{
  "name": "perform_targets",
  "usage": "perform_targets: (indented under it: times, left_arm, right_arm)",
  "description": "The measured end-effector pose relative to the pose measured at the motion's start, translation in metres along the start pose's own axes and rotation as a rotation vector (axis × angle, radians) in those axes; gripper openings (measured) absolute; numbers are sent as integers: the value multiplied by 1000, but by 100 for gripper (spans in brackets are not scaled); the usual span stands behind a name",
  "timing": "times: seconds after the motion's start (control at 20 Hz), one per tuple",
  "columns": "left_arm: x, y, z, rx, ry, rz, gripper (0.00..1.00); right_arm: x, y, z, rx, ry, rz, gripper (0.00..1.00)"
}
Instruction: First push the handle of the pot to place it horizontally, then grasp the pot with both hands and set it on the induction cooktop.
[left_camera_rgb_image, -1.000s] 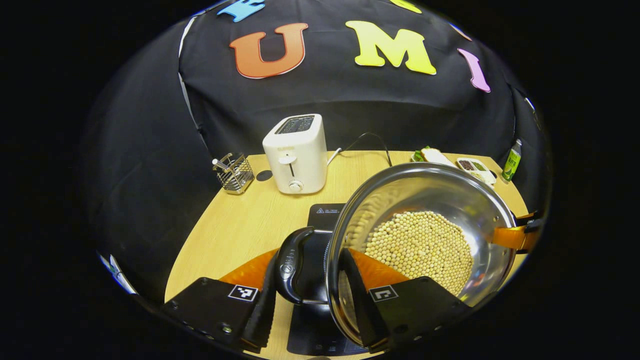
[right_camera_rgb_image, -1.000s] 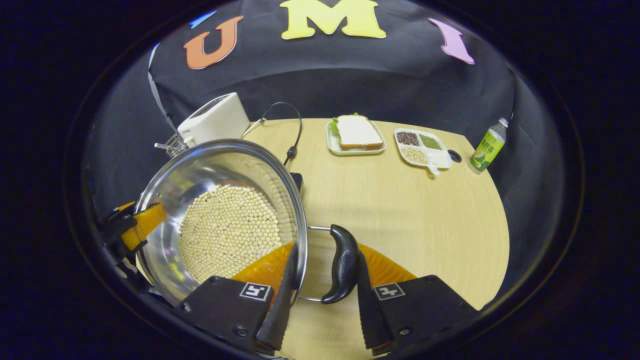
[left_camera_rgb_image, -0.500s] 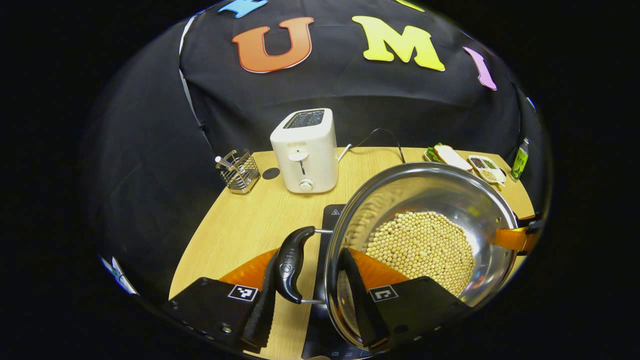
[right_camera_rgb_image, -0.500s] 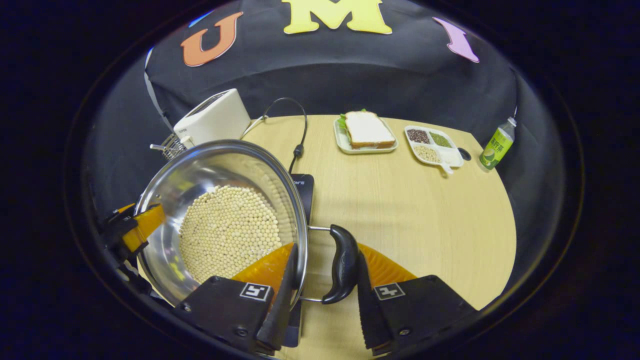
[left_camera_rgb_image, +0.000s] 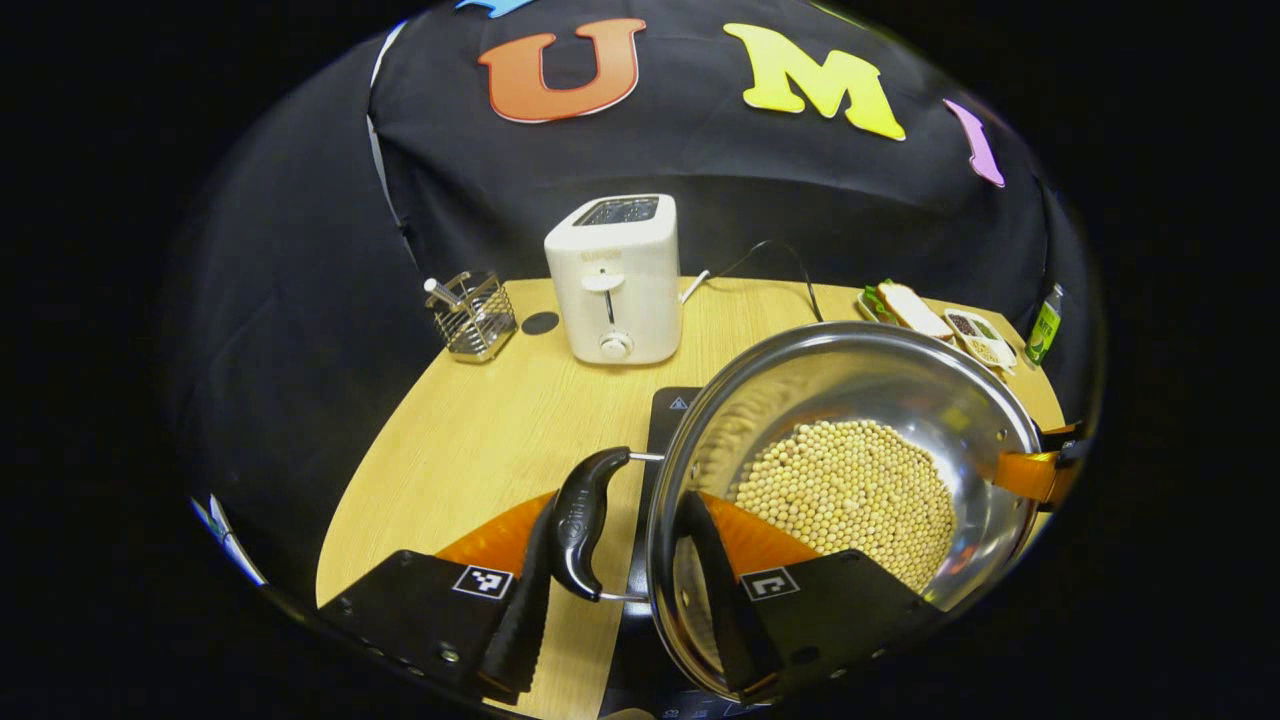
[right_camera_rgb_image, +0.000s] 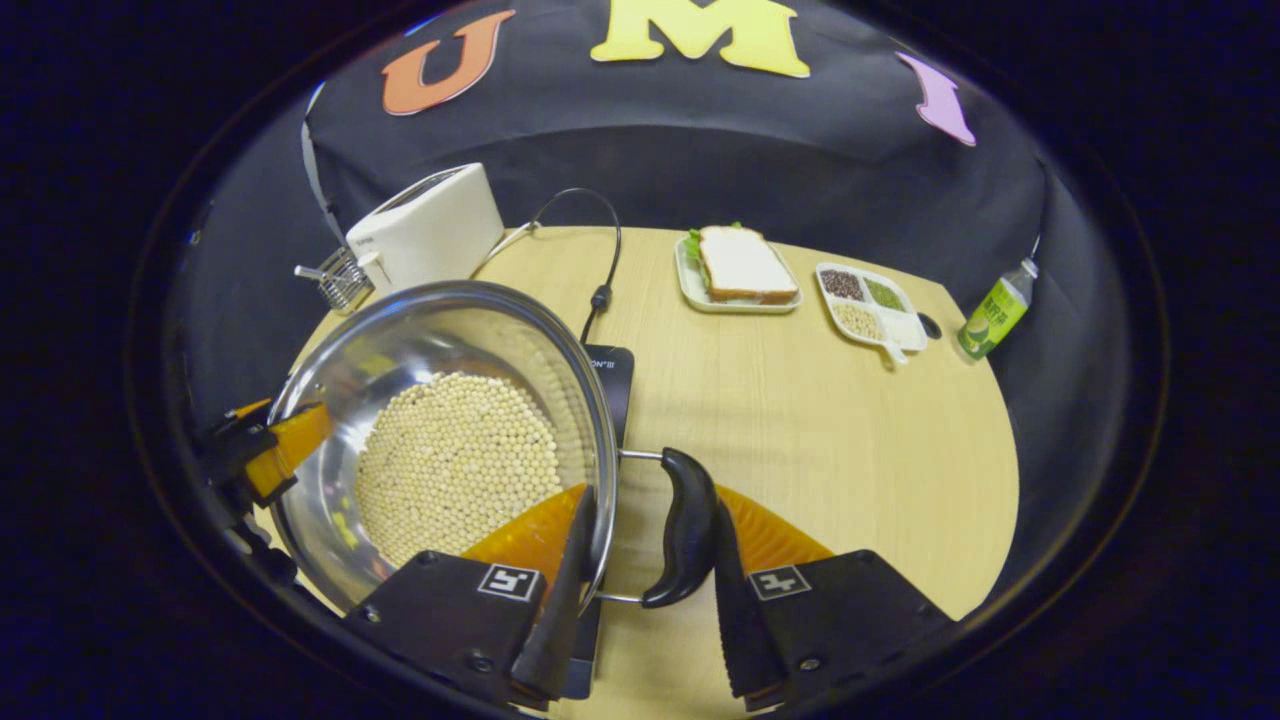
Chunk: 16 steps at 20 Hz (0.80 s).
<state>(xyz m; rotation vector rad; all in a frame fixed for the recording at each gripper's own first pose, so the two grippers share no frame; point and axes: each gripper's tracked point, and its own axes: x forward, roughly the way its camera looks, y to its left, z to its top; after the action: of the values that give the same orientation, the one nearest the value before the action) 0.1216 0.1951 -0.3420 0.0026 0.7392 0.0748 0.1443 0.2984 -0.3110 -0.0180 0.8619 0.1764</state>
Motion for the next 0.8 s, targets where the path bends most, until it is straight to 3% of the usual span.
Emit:
perform_targets:
  times: [0.45, 0.5, 0.55, 0.65, 0.7, 0.8]
  left_arm:
    - [1, 1, 3, 17, -18, 1, 72]
    - [-1, 3, 6, 28, -34, 13, 65]
    - [-3, 4, 13, 43, -64, 19, 78]
    - [-9, 9, 28, 70, -118, 44, 86]
    - [-12, 12, 33, 81, -135, 61, 96]
    - [-16, 17, 36, 88, -151, 80, 97]
  right_arm:
    - [0, -1, 0, 19, -21, -8, 63]
    - [0, -1, 0, 13, -21, -6, 63]
    - [1, 0, 0, 13, -25, 1, 63]
    - [0, -1, 2, 6, -33, 19, 68]
    - [-2, -3, 6, -1, -54, 17, 71]
    - [-8, -11, 15, -20, -105, -1, 77]
